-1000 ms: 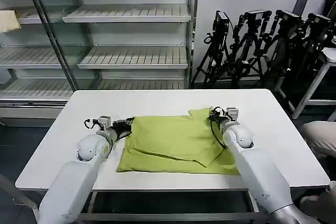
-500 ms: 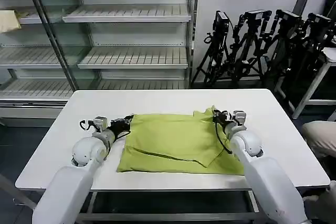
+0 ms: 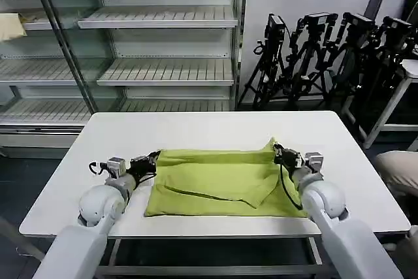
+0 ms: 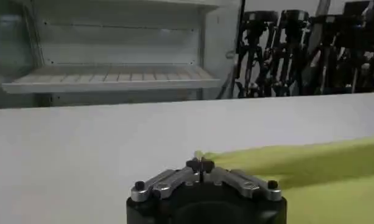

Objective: Fold and organize the clothes.

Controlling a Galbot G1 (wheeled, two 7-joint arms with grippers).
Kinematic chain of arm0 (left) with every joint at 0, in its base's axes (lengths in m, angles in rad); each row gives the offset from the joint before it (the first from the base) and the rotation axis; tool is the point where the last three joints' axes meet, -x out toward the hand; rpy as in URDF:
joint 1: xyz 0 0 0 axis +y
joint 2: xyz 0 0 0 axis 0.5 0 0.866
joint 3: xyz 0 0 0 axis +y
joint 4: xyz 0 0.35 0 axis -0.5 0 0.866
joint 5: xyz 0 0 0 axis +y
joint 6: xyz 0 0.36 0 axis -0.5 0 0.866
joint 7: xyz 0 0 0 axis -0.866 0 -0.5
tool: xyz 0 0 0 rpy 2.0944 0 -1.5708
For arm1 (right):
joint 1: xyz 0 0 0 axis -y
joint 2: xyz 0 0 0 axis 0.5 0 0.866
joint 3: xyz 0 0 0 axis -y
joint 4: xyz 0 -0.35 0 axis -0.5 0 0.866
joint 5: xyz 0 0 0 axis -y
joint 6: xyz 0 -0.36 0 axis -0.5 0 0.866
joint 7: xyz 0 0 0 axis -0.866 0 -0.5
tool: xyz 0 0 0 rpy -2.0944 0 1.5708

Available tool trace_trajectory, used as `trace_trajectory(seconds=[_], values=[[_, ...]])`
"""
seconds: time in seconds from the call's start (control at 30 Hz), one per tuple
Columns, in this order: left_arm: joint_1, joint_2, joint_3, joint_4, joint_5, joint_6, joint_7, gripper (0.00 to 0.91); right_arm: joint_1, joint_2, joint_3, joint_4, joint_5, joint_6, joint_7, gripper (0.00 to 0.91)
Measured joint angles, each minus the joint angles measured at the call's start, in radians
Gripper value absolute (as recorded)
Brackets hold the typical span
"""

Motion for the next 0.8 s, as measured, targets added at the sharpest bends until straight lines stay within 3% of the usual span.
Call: trace_trajectory(seconds=[0.8], values=[[0.206,-0.001,-0.032,-0.207,0.09,0.007,-0.023,0.01,-0.363,-0.008,0.159,0.228,-0.077,0.045,-0.037,0.0]])
